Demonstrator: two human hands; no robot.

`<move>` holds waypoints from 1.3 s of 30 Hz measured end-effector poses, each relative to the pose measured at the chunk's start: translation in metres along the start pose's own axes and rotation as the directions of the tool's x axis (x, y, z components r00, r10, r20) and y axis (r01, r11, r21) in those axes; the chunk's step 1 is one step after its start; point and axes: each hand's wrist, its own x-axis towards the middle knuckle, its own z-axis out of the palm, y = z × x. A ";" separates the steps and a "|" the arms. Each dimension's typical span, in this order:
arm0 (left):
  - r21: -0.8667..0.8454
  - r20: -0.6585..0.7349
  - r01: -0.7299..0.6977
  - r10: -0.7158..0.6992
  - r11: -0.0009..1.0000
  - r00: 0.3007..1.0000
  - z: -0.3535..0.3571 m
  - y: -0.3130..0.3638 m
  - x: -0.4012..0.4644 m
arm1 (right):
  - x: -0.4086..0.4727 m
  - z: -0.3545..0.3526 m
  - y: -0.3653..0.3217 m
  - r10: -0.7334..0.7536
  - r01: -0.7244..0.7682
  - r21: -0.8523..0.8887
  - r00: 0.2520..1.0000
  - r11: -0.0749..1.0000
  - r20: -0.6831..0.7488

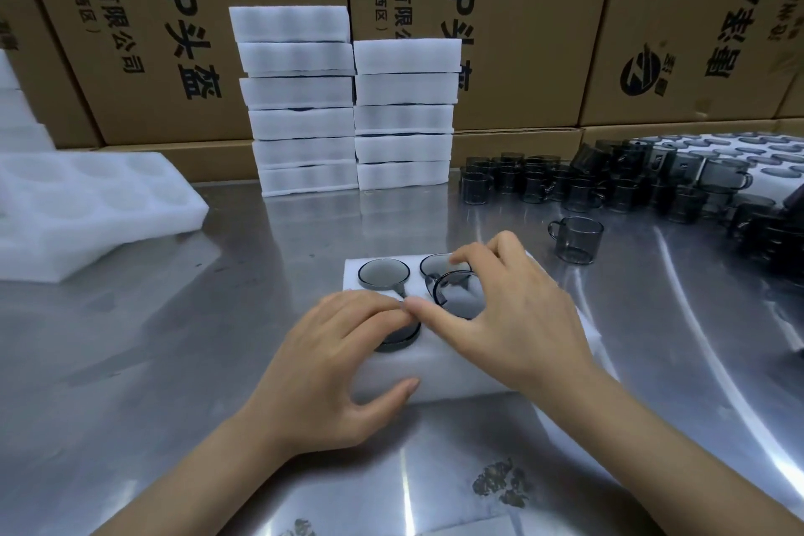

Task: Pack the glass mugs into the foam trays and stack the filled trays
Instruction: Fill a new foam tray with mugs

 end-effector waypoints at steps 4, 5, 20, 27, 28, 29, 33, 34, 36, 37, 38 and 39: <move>0.022 0.041 -0.006 0.005 1.000 0.999 -0.003 0.011 0.008 | -0.002 -0.014 0.020 -0.091 0.087 0.201 0.996 0.976 0.012; 0.038 0.055 -0.007 0.005 0.999 0.998 -0.002 0.013 0.010 | -0.003 -0.016 0.024 -0.118 0.109 0.215 0.993 0.971 0.032; 0.067 0.129 0.022 -0.030 0.998 0.991 0.004 0.022 0.013 | -0.009 -0.015 0.032 -0.246 0.302 -0.042 0.844 0.952 0.476; 0.080 0.057 0.031 -0.036 0.996 0.998 0.006 0.024 0.025 | -0.010 -0.016 0.030 -0.249 0.313 -0.055 0.839 0.948 0.484; 0.090 0.040 0.033 -0.037 0.995 0.999 0.007 0.026 0.026 | -0.009 -0.016 0.030 -0.252 0.316 -0.055 0.838 0.947 0.484; 0.100 0.029 0.039 -0.042 0.994 0.999 0.008 0.027 0.027 | -0.009 -0.016 0.030 -0.255 0.316 -0.048 0.839 0.948 0.481; 0.152 0.063 0.029 -0.039 0.988 0.997 0.011 0.029 0.024 | -0.004 -0.014 0.036 -0.209 0.169 0.131 0.888 0.977 0.411; 0.178 0.078 0.015 -0.029 0.984 0.997 0.011 0.028 0.022 | 0.000 -0.014 0.039 -0.171 0.082 0.247 0.916 0.966 0.364; 0.228 0.100 -0.019 -0.004 0.973 0.995 0.011 0.027 0.019 | 0.013 -0.014 0.053 -0.066 -0.042 0.517 0.980 0.855 0.189; 0.246 0.102 -0.037 0.012 0.969 0.995 0.010 0.027 0.019 | 0.022 -0.015 0.063 0.018 -0.069 0.586 0.996 0.807 0.093; 0.259 0.098 -0.054 0.030 0.964 0.995 0.010 0.027 0.019 | 0.030 -0.015 0.076 0.121 -0.110 0.602 0.992 0.791 0.022; 0.270 0.087 -0.068 0.046 0.960 0.995 0.010 0.027 0.019 | 0.038 -0.013 0.091 0.223 -0.173 0.567 0.974 0.805 -0.020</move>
